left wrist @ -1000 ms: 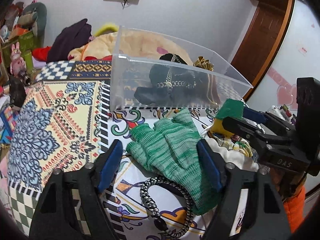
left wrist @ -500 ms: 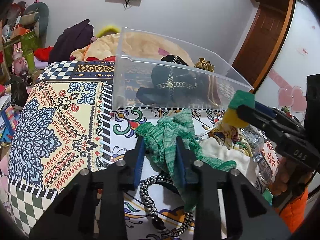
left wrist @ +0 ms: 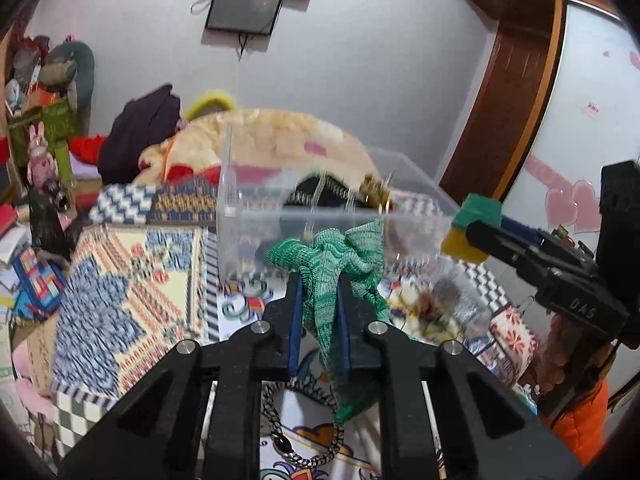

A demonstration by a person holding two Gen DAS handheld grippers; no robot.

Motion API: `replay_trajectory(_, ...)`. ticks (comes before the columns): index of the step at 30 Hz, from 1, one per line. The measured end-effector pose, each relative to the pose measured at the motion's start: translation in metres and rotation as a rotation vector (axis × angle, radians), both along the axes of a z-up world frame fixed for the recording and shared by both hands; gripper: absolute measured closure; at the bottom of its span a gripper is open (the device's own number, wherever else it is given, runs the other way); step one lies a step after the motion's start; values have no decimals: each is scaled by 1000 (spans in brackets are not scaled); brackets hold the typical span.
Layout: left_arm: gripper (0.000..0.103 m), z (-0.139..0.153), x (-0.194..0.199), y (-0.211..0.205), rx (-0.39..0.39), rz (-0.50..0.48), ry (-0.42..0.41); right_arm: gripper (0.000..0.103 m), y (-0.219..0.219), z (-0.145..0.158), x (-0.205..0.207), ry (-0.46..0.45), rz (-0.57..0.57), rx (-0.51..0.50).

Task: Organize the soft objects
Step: 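Lower the sponge and green glove into the clear box and release both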

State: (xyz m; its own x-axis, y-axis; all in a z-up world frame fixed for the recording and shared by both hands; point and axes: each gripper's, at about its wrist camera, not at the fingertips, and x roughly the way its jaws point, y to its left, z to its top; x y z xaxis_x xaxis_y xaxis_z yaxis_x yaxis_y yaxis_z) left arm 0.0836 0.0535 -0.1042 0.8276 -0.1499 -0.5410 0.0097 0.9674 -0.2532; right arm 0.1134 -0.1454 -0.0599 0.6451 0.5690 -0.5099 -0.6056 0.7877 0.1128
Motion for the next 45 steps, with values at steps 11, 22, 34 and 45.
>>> replay_trajectory(11,88,50,26,2,67,50,-93,45,-10,24,12,-53,-47,29)
replay_trajectory(22,88,51,76,7,138,86,-72,45,1,21,43,-39,-87,13)
replay_trajectory(34,88,22,124,1,220,104,18,45,16,-8,74,58,-82,-70)
replay_trajectory(45,85,6,142,-11,291,81,67,42,27,-16,79,80,-48,-133)
